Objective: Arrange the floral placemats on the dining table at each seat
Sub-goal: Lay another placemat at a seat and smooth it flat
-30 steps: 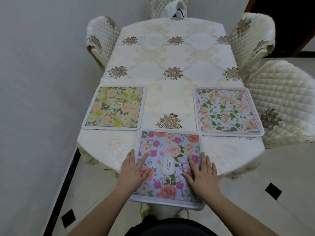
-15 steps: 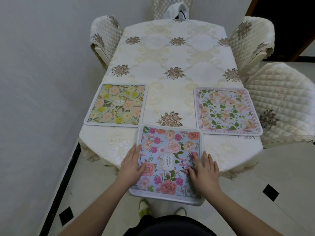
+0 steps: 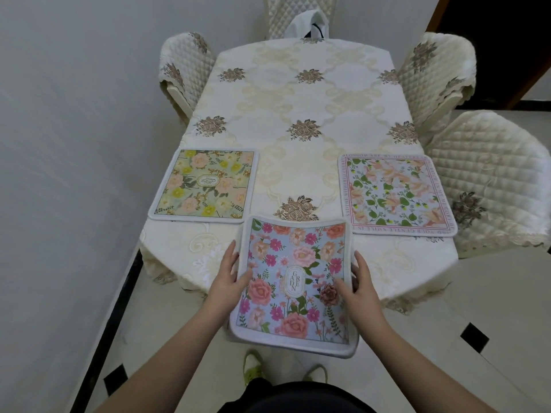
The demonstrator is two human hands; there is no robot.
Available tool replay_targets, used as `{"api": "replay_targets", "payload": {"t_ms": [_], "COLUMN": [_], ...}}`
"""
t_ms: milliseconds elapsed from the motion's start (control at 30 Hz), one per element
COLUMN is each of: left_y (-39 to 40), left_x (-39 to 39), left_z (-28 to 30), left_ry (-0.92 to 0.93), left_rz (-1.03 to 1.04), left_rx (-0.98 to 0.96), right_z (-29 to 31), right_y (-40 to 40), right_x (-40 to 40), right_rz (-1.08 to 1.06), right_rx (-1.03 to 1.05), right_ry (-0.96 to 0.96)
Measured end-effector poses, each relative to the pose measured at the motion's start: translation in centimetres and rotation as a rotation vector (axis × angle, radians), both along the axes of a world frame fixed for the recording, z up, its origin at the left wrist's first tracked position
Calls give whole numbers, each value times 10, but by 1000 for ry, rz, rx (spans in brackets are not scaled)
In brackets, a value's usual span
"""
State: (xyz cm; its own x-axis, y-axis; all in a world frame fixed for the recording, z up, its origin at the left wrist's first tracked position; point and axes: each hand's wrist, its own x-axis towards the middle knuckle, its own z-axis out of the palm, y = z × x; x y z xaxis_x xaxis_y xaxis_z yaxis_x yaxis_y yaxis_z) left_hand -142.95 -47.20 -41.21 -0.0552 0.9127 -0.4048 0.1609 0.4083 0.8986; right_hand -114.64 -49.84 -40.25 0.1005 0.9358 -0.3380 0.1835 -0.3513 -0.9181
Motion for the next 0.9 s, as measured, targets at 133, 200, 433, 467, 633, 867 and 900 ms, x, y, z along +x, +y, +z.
{"api": "replay_targets", "payload": {"t_ms": [133,200,433,467,633,867,900], "left_y": [2,0,-6,-7,-13,-38,-42], "left_x": [2,6,6,6,7,-4,-6], "left_z": [-6,-6,1,5,28,55,58], "left_ry": [-131,-27,94,98,17,-67,-79], "left_rz": [128,66,-11,-16,72,186,207], "left_rx": [-195,-197,-88,-73,-84,-47,-39], "right_z": [-7,-10,-6,-4,4,26,28], "right_y": [1,0,6,7,16,26,27], "right_x": [6,7,14,16,28,25,22], "right_rz": [12,37,72,75,99,184,203], "right_rx": [-90,-125,-98,-86,-47,28,33], "right_ry": [47,30,-41,-46,-20,18,12]}}
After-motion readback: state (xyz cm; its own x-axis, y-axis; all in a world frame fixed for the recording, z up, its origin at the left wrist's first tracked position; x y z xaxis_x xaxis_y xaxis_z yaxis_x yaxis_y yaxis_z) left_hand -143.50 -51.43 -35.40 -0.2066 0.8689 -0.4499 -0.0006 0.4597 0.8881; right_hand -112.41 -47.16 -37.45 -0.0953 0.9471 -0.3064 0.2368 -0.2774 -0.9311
